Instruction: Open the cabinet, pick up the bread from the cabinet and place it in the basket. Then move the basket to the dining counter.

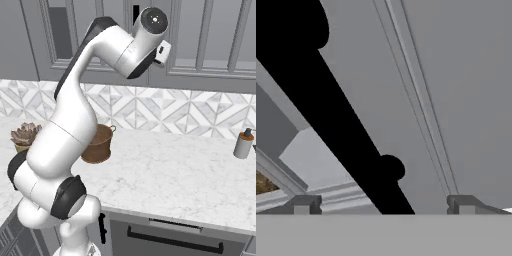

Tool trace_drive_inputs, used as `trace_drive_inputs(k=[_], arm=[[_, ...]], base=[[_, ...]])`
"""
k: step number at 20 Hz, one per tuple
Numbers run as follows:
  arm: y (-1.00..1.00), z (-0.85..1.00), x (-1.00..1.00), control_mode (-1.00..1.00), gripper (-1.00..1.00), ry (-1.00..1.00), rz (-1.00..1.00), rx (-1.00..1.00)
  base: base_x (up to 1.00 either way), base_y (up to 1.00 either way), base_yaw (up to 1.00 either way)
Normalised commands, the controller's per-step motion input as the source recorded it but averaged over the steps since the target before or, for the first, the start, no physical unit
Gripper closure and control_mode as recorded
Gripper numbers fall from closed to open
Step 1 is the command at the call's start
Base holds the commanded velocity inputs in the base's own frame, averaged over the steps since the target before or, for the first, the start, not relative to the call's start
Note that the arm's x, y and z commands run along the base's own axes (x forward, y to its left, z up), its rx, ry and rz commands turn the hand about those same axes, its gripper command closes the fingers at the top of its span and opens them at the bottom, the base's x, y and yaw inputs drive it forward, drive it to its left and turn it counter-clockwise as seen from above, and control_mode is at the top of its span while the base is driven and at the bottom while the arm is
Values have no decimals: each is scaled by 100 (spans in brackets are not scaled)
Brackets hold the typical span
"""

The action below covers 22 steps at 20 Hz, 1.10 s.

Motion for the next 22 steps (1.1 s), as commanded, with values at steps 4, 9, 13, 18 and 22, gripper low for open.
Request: trace_drive_inputs(k=[4,9,13,18,22], arm=[[6,0,55,-100,-100,-17,0,1],[0,0,39,-100,-100,-5,0,2],[0,0,33,-100,-100,-1,0,2],[15,0,47,-100,100,-3,0,2],[14,0,50,-100,100,-6,0,3]], base=[[0,0,0],[0,0,0],[0,0,0],[0,0,0],[0,0,0]])
